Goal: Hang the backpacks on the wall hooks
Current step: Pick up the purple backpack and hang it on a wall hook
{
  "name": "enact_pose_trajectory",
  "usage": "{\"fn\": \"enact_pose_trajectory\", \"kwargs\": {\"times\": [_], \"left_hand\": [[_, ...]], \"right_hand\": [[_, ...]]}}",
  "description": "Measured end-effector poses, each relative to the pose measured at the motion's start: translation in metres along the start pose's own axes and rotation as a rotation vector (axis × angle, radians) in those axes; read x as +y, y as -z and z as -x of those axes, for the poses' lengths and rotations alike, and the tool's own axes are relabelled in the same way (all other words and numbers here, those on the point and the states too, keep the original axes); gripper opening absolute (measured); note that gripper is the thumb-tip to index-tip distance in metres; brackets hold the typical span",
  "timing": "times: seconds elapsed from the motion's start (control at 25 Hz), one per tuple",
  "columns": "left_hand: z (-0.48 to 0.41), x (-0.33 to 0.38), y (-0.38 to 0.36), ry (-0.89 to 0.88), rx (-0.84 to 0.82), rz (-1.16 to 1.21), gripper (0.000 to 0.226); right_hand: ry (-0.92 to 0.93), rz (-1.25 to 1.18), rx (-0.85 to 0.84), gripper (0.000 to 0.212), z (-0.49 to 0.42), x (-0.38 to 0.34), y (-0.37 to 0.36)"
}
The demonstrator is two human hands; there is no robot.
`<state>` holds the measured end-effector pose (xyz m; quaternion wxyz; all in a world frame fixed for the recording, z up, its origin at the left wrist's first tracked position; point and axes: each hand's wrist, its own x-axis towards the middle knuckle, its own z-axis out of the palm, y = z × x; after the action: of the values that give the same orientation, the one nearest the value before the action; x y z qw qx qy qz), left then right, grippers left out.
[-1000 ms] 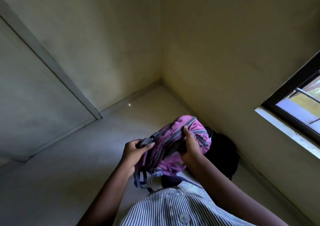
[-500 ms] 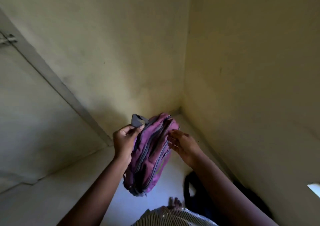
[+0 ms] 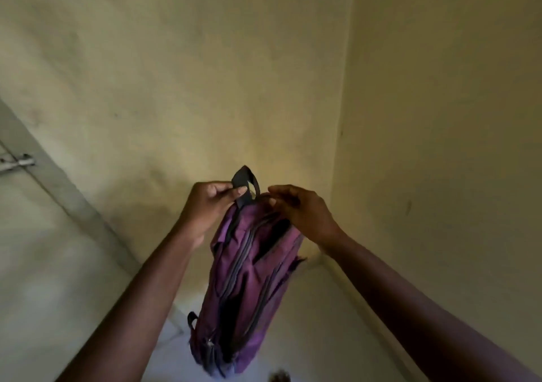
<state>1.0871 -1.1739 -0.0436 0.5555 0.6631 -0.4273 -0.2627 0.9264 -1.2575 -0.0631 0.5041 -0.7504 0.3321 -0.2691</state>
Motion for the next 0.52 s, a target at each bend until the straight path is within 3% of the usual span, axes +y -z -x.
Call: {"fn": "enact_pose_trajectory", "kwargs": {"times": [0.12,0.24,0.36,0.52], "left_hand": [[-0.059,0.045,0.024,-0.119,-0.067,-0.02,0.013],[-0.107,0.09,0.036,-0.241,-0.112,-0.094,0.023],[-0.146,0.133,0.042,-0.378,-0.154,-0.184,0.017],[-0.196,0.192,0.044,-0.544,0.03,-0.247,0.02]], "right_hand": [[0.141,0.127,-0.012,0.038,-0.059,-0.044,0.015],[0.256,0.218,0.026,0.03,-0.108,-0.086,0.036],[0.288,0.08,0.149,0.02,-0.142,-0.119,0.057],[0.378,-0.036,0.363,0.022,-0.185,-0.166,0.085]]}}
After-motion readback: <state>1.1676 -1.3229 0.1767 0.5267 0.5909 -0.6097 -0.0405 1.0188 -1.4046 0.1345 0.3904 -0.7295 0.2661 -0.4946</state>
